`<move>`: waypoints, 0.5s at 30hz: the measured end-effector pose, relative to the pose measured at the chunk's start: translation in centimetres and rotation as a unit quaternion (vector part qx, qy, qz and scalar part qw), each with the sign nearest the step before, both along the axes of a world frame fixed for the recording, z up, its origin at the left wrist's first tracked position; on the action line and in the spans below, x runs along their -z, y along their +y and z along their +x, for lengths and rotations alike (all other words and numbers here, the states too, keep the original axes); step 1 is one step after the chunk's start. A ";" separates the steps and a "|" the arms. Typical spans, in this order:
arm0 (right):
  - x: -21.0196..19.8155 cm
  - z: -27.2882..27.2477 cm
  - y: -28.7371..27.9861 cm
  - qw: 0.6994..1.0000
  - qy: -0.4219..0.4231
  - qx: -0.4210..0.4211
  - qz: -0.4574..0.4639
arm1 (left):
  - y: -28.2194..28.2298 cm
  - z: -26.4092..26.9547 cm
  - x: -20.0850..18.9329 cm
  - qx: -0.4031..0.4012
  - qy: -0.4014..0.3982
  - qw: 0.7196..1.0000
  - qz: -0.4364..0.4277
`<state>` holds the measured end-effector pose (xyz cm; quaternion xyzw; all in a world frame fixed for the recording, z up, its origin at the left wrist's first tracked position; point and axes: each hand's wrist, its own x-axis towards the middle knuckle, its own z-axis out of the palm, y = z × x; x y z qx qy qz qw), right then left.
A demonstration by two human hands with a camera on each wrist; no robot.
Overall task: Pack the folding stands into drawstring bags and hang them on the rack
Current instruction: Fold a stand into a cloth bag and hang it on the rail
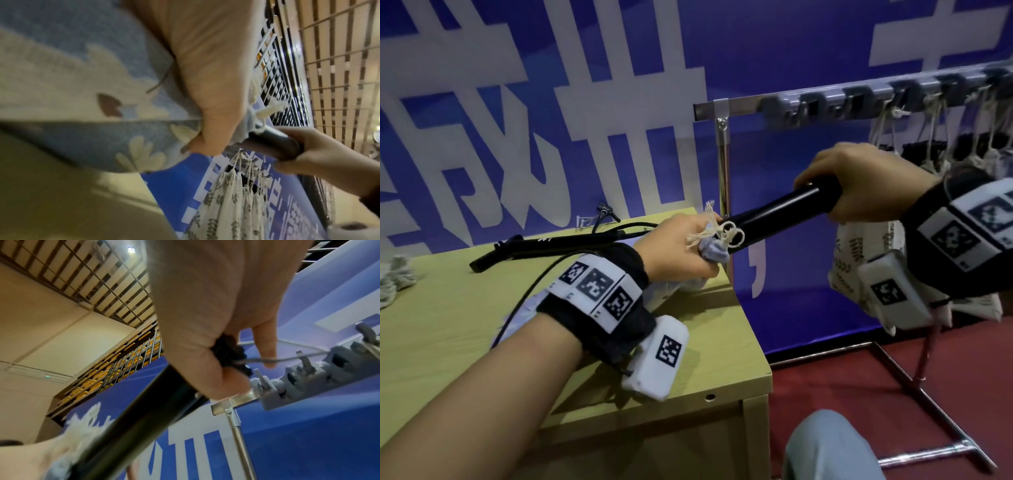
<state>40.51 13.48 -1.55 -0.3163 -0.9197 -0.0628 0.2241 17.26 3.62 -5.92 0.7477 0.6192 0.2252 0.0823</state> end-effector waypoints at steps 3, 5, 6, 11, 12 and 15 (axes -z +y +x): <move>0.3 0.0 1.0 0.988 0.144 -0.007 0.058 | 0.8 0.6 -1.2 -0.016 -0.013 0.999 0.049; 0.6 0.3 1.3 0.967 0.245 -0.020 0.066 | 1.2 1.2 -2.5 -0.018 -0.026 0.997 0.076; 0.7 0.5 1.2 0.955 0.289 -0.036 0.054 | 1.4 1.7 -3.2 -0.010 -0.037 0.995 0.094; 0.6 1.8 0.9 0.905 0.404 -0.134 0.001 | 2.8 4.1 -7.3 0.027 -0.117 0.983 0.140; 0.5 2.0 0.9 0.903 0.405 -0.143 0.005 | 2.9 4.8 -8.2 0.031 -0.148 0.978 0.146; -0.2 2.5 0.7 0.907 0.393 -0.150 -0.031 | 3.6 6.9 -10.0 0.048 -0.250 0.953 0.164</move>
